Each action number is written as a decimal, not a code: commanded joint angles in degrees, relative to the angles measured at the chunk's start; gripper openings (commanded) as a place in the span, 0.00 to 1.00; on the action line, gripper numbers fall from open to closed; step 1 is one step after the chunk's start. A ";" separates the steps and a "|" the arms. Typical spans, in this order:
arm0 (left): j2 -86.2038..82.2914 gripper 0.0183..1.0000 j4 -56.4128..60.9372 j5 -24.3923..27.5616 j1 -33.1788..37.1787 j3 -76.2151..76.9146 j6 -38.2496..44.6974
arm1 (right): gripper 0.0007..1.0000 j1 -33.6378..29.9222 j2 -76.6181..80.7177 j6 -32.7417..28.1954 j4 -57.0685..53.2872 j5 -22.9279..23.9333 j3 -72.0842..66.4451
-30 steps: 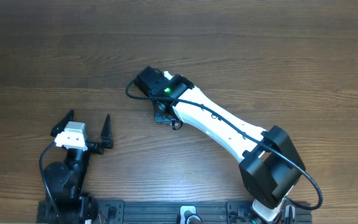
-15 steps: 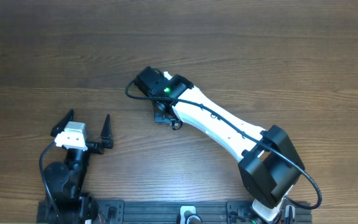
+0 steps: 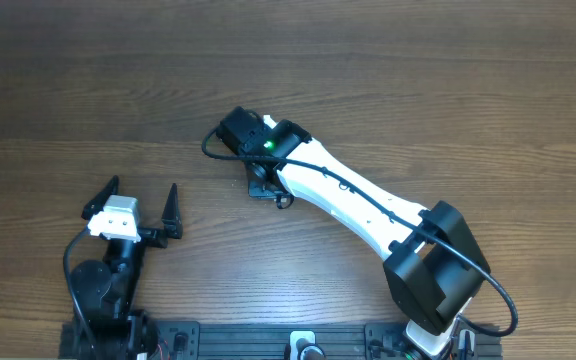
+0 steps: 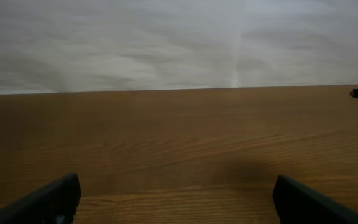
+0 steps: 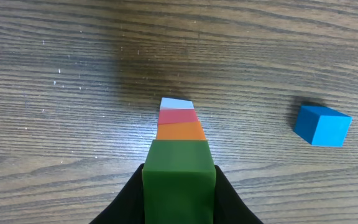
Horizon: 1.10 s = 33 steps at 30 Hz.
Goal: Stack Cubes
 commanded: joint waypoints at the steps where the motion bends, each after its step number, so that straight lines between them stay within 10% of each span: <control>1: -0.42 1.00 0.00 0.57 -0.24 -0.31 1.07 | 0.05 -0.52 0.81 0.11 0.04 0.00 0.04; 33: -0.42 1.00 0.00 0.55 -0.24 -0.31 1.07 | 0.21 -0.52 0.83 0.11 0.26 0.00 -1.25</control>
